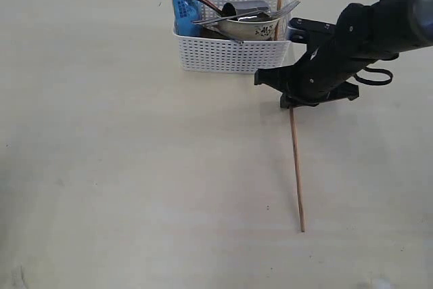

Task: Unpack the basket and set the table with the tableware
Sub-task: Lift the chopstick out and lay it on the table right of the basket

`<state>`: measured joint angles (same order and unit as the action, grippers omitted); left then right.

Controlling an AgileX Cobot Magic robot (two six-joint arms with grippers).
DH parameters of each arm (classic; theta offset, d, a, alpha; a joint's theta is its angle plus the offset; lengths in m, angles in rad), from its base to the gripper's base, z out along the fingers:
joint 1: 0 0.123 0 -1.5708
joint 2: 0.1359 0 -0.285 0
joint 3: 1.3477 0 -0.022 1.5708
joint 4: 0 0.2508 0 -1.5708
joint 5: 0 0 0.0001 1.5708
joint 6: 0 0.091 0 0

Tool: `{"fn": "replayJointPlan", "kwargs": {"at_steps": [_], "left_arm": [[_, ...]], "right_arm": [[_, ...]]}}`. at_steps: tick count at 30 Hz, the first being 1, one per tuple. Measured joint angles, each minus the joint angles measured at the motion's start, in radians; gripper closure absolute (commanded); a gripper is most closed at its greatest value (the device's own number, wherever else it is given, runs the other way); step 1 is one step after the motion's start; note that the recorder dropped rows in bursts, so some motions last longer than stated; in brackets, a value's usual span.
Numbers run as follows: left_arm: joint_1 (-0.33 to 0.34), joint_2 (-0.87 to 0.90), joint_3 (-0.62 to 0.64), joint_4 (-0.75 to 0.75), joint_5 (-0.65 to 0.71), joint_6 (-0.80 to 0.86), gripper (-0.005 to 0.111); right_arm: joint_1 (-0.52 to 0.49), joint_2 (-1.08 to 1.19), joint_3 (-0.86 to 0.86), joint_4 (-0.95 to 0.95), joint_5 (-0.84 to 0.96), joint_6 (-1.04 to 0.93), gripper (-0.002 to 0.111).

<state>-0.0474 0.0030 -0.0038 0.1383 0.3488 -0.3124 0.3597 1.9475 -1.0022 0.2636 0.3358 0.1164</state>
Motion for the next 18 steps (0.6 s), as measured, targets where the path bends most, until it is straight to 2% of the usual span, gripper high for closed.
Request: {"fn": "replayJointPlan", "kwargs": {"at_steps": [3, 7, 9, 18], "left_arm": [[0.000, 0.000, 0.000, 0.000, 0.000, 0.000, 0.106], [0.000, 0.000, 0.000, 0.000, 0.000, 0.000, 0.106], [0.000, 0.000, 0.000, 0.000, 0.000, 0.000, 0.106], [0.000, 0.000, 0.000, 0.000, 0.000, 0.000, 0.106]], "right_arm": [[0.000, 0.000, 0.000, 0.000, 0.000, 0.000, 0.104], [0.000, 0.000, 0.000, 0.000, 0.000, 0.000, 0.076], [0.000, 0.000, 0.000, 0.000, -0.002, 0.000, 0.066], [0.000, 0.000, 0.000, 0.000, -0.027, 0.019, 0.064]]}}
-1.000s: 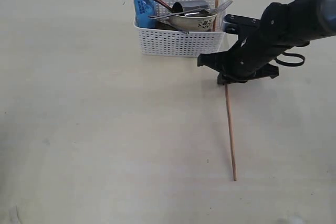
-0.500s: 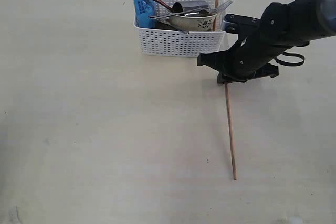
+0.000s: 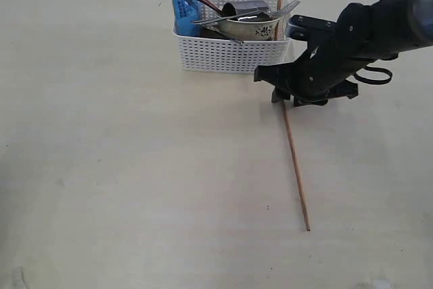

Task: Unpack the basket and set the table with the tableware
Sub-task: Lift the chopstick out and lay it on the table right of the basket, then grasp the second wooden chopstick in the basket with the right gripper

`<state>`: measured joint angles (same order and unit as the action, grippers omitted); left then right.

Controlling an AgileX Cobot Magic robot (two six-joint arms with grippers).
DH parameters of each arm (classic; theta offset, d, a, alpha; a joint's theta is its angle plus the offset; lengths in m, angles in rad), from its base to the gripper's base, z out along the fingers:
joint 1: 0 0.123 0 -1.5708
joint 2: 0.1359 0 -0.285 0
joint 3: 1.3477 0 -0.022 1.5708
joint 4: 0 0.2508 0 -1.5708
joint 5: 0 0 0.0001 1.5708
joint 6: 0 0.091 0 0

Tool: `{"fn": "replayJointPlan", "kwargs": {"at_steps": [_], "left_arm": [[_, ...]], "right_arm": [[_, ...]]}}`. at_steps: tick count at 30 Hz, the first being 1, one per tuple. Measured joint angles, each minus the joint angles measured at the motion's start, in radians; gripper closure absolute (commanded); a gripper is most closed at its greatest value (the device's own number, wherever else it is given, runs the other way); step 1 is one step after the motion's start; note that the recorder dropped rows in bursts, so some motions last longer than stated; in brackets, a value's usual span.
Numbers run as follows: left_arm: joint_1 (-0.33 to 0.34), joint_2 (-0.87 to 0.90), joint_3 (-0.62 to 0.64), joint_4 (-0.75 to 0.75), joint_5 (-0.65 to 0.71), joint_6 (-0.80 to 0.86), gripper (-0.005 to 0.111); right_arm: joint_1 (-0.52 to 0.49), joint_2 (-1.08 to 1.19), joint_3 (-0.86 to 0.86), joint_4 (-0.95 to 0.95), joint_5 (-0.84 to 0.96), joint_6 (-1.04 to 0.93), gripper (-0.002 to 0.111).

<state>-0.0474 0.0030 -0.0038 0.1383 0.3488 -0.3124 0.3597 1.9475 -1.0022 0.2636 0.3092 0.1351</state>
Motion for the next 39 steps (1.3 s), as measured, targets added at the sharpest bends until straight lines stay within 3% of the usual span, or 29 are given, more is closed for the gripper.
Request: {"fn": "replayJointPlan", "kwargs": {"at_steps": [9, 20, 24, 28, 34, 39], "left_arm": [[0.000, 0.000, 0.000, 0.000, 0.000, 0.000, 0.106], [0.000, 0.000, 0.000, 0.000, 0.000, 0.000, 0.106], [0.000, 0.000, 0.000, 0.000, 0.000, 0.000, 0.106], [0.000, 0.000, 0.000, 0.000, 0.000, 0.000, 0.106], [0.000, 0.000, 0.000, 0.000, 0.000, 0.000, 0.106], [0.000, 0.000, 0.000, 0.000, 0.000, 0.000, 0.106]], "right_arm": [[0.000, -0.031, 0.000, 0.000, -0.006, 0.007, 0.064], [0.000, -0.408, -0.063, -0.085, 0.032, -0.077, 0.064], [-0.005, -0.304, -0.264, -0.096, 0.032, -0.101, 0.064], [-0.078, -0.046, -0.550, -0.096, 0.068, -0.104, 0.064], [-0.107, 0.236, -0.755, -0.096, 0.094, -0.100, 0.064], [-0.107, 0.331, -0.866, -0.096, 0.094, -0.100, 0.064]]}}
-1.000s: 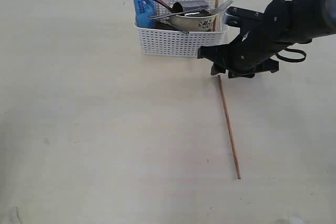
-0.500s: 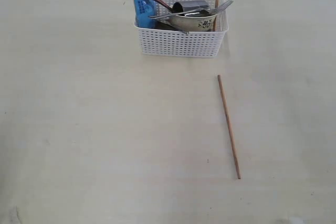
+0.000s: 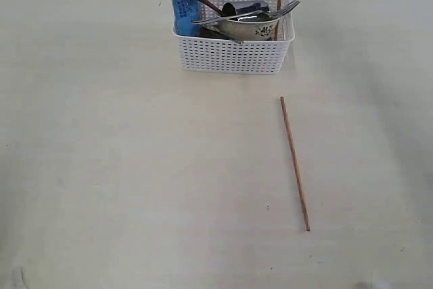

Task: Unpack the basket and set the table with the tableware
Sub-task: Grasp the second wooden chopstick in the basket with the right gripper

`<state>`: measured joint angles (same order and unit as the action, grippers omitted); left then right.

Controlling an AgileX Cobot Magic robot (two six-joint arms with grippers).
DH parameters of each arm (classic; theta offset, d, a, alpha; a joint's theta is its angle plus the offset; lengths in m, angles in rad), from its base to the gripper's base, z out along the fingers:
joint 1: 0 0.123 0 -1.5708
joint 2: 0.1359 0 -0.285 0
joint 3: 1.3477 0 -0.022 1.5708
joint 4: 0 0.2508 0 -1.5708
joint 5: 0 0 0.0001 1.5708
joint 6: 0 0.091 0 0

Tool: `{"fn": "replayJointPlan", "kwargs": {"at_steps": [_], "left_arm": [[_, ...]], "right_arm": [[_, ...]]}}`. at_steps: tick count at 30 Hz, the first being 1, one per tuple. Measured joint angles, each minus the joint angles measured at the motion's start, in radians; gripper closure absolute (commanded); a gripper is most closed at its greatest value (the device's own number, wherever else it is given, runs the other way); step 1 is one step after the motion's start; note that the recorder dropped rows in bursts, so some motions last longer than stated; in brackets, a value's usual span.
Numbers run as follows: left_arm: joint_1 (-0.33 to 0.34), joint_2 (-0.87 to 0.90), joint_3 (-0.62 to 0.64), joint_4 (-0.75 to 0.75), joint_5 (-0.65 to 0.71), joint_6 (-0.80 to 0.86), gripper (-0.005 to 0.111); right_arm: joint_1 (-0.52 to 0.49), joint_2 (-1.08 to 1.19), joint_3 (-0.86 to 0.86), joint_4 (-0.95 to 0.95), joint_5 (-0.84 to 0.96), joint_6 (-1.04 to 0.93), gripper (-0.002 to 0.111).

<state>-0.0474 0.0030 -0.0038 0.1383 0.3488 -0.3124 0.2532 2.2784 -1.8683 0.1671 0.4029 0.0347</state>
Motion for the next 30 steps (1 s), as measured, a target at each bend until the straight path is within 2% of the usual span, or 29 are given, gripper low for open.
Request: {"fn": "replayJointPlan", "kwargs": {"at_steps": [11, 13, 18, 21, 23, 30], "left_arm": [[0.000, 0.000, 0.000, 0.000, 0.000, 0.000, 0.106], [0.000, 0.000, 0.000, 0.000, 0.000, 0.000, 0.106], [0.000, 0.000, 0.000, 0.000, 0.000, 0.000, 0.106], [0.000, 0.000, 0.000, 0.000, 0.000, 0.000, 0.106], [0.000, 0.000, 0.000, 0.000, 0.000, 0.000, 0.106], [0.000, 0.000, 0.000, 0.000, 0.000, 0.000, 0.106]], "right_arm": [[-0.004, 0.056, -0.043, 0.000, -0.035, 0.000, 0.065], [-0.008, 0.058, -0.043, 0.000, -0.039, 0.000, 0.070], [-0.014, 0.058, -0.043, 0.000, -0.044, 0.000, 0.095], [-0.014, 0.058, -0.043, -0.004, -0.046, 0.000, 0.105], [-0.014, 0.058, -0.043, 0.001, -0.051, 0.004, 0.109], [-0.014, 0.058, -0.043, 0.003, -0.053, 0.015, 0.109]]}}
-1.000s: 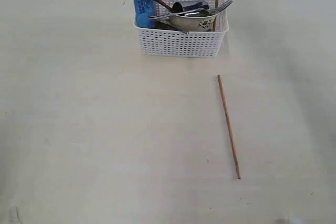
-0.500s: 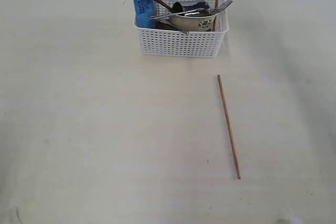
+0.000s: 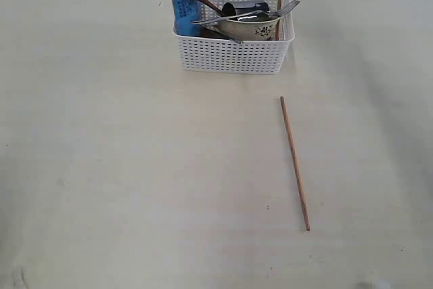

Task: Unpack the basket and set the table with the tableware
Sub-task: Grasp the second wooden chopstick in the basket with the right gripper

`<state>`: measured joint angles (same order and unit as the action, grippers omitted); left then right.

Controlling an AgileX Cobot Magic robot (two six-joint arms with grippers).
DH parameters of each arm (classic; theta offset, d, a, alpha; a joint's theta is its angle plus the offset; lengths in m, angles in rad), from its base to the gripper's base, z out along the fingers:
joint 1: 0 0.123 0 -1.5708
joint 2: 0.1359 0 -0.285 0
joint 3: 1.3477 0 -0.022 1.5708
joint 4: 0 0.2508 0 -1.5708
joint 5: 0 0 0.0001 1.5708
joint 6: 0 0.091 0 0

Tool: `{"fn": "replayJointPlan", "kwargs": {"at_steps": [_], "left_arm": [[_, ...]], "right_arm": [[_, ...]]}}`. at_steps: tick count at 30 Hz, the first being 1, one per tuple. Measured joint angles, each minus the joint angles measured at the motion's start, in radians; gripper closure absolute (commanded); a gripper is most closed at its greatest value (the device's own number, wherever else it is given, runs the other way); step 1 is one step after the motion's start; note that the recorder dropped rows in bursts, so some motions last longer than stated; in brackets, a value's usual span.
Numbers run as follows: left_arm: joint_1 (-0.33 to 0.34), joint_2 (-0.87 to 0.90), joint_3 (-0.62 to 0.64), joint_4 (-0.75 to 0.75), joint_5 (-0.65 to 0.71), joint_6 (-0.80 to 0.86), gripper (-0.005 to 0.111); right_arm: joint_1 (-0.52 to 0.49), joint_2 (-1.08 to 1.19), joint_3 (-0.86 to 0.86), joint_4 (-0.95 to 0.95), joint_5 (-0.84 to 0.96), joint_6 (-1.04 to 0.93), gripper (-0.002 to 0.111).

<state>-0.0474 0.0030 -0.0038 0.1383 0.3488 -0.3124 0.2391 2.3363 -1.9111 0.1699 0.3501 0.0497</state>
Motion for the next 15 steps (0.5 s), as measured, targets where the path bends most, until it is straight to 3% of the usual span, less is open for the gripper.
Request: {"fn": "replayJointPlan", "kwargs": {"at_steps": [15], "left_arm": [[0.000, 0.000, 0.000, 0.000, 0.000, 0.000, 0.106]], "right_arm": [[0.000, -0.103, 0.000, -0.007, 0.002, -0.006, 0.109]]}}
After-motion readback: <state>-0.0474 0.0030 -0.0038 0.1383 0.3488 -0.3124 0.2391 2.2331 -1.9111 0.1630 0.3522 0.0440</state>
